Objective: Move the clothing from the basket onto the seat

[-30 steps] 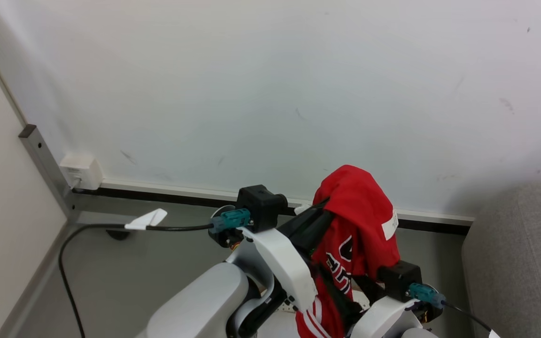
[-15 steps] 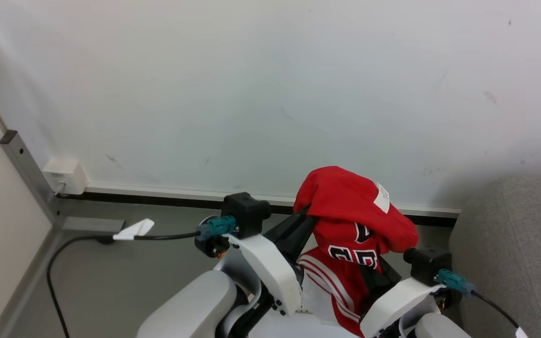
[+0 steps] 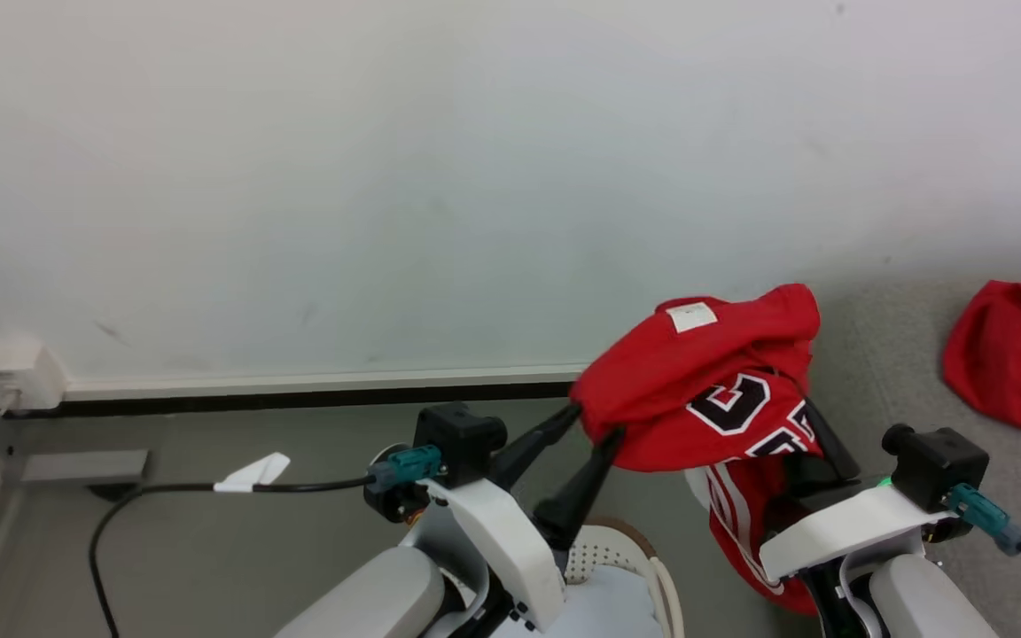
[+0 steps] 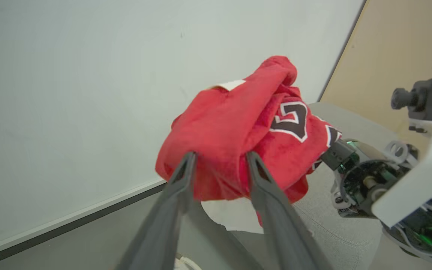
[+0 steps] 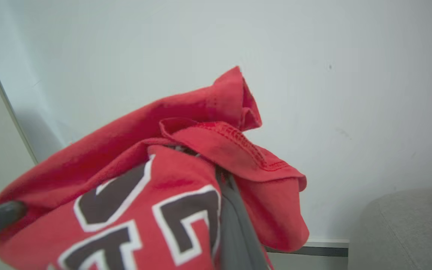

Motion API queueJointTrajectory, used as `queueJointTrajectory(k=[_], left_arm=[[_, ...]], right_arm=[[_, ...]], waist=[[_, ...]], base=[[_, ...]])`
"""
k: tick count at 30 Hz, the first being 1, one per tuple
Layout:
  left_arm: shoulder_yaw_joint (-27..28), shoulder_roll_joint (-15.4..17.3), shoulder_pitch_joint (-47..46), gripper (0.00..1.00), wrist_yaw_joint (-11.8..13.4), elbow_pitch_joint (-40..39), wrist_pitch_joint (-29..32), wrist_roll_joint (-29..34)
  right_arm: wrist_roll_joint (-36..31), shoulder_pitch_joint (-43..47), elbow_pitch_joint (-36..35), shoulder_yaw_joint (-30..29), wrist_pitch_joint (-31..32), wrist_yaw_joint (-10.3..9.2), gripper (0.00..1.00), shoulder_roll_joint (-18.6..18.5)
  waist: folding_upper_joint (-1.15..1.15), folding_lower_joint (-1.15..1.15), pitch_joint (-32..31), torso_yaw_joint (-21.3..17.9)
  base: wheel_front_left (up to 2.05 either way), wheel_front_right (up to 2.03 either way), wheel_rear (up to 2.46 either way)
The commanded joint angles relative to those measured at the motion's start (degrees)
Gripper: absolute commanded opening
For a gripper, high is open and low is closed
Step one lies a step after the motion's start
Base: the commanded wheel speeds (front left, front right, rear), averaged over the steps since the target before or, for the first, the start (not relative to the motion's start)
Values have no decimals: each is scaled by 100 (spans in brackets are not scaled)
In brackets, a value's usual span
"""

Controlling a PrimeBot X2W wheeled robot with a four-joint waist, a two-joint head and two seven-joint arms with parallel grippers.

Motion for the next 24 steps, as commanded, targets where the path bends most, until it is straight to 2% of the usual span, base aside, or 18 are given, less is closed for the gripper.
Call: queueJointTrajectory(k=[1,9,24], left_arm=[[6,22,68,100,13,-28,-35,-3],[-24,48,129,100,26,-109,-140,7],[-20,281,118,100,31,-96,-492,240]], right_arm=[[-65,72,-85,-53,0,-13,0,-38],[-240,96,-489,-452,0,-13,0,-222],[-281,384,-1157,-739,0,-13,0,-653]], waist=[[0,0,30,-179],[0,0,78,-844],[0,0,308,-2192]], base=[[0,0,0],[0,0,0],[0,0,0]])
